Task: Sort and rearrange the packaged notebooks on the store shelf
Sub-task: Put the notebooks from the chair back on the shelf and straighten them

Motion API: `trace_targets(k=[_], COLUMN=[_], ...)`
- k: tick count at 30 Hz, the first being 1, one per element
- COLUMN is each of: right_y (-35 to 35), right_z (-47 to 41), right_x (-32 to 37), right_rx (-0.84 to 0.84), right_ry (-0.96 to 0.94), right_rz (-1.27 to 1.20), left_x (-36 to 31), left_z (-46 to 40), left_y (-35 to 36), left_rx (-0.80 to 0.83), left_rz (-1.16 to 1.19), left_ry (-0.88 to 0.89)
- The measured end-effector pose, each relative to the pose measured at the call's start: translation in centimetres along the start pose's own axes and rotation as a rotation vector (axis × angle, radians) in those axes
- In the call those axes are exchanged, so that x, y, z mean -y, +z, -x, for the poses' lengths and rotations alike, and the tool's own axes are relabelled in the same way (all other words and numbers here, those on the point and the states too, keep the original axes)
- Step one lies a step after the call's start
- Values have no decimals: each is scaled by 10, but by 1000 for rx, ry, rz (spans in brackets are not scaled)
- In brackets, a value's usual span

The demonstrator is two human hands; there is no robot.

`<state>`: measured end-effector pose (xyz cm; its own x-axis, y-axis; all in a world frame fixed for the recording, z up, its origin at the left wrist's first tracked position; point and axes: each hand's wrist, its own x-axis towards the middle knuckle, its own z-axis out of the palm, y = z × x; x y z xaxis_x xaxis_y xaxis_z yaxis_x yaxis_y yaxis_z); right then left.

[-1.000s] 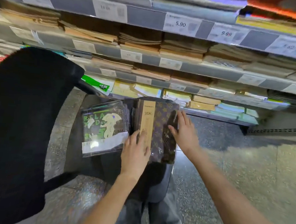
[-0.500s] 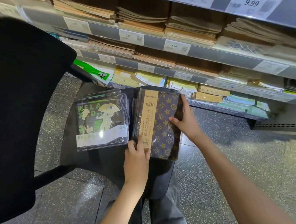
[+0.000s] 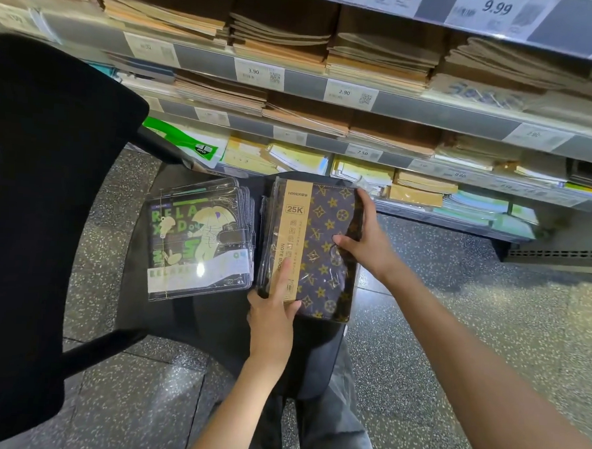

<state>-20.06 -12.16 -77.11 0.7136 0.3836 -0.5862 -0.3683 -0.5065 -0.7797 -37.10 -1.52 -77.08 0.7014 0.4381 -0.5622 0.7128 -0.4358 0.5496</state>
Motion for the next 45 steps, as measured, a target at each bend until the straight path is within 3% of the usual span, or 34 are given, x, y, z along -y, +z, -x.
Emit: trace_targets(k=[10,16,19,29,33,45], right_y=[1,-4,-4,-38,-68,-121], right_z=[4,6,7,36,47,120], right_x=[-10,-13,-11,0,24,189], right_rx=[-57,4,24,-118,-176,-369], right_ry=[-4,17,32,-19,-96,-491], right_rz=[-62,-56,-79,-115,-98,-15], left_x=[14,24,22,-12,-42,-170], left_z=[1,-4,-2,17,14,39], left_y=[2,2,2,3,-10,-133], left_rx=[-15,74,43,-19,58,-42], left_rz=[47,24,42,240,405,387], left_ry=[-60,-53,-56,-6,79,326])
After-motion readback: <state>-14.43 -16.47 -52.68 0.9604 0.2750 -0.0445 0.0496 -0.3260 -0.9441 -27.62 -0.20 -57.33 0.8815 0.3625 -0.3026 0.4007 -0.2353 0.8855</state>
